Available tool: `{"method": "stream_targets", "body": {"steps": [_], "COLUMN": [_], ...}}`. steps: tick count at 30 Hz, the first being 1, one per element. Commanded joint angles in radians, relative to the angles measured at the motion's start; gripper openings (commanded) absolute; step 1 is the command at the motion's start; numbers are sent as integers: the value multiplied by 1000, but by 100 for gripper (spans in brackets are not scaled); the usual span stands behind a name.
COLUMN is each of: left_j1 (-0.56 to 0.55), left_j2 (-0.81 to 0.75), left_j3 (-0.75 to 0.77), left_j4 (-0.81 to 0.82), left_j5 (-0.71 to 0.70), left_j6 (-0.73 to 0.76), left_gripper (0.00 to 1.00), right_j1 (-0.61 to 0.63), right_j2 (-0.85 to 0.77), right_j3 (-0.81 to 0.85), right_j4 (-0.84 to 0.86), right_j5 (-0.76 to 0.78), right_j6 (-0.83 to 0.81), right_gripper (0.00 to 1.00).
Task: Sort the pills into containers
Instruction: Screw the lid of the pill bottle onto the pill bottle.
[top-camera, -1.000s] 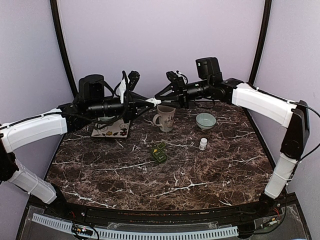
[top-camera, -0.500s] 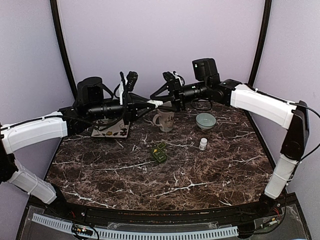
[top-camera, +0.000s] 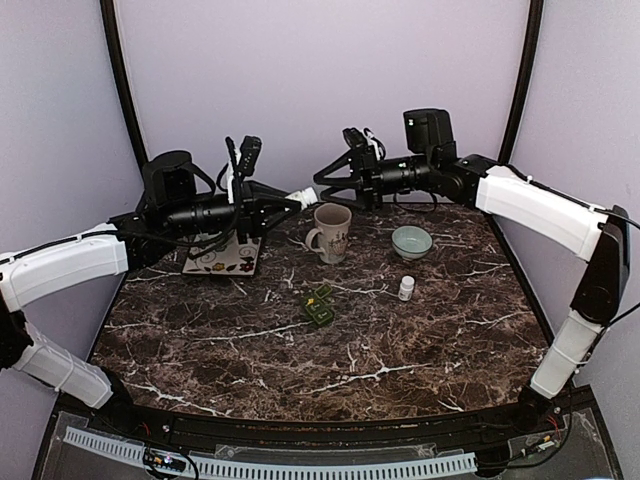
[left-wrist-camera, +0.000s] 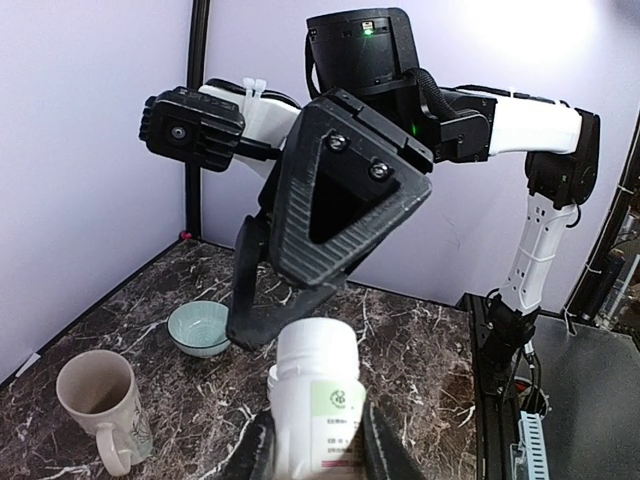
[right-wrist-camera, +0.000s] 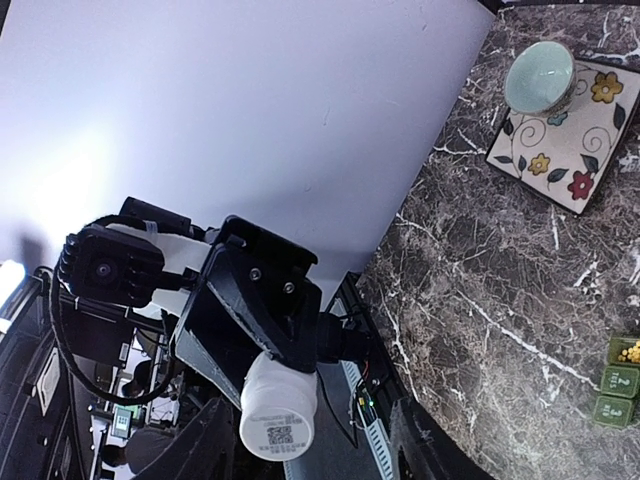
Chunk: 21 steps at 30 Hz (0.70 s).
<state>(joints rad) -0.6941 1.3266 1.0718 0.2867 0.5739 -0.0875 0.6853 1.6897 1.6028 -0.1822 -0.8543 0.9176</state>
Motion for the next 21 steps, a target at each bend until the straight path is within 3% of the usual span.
{"method": "stream_targets", "body": {"steps": [1,8,12,15,21], "left_j1": [14,58,72,73,112], "left_j2": [-20,16,78,140,254], "left_j3": [-6,24,76,115,149], "left_j4": [-15,-1,11,49,281], "left_j5": [44,154,284,408,589], "left_j6": [-33,-153,-248,-350,-642], "left_gripper": [1,1,1,1,1], "right_j1": [-24,-25,-23,-23,-15], "right_j2": [-41,-127,-243,-298,-277], "right_j3": [-18,-50,-171,-264,-260], "right_j4": [71,-78,0,85,28], "right_j5": [16,197,307,320,242], "right_j6": [-35,-359,-483,-540,-627], "right_gripper": [53,54,50,48,48]}}
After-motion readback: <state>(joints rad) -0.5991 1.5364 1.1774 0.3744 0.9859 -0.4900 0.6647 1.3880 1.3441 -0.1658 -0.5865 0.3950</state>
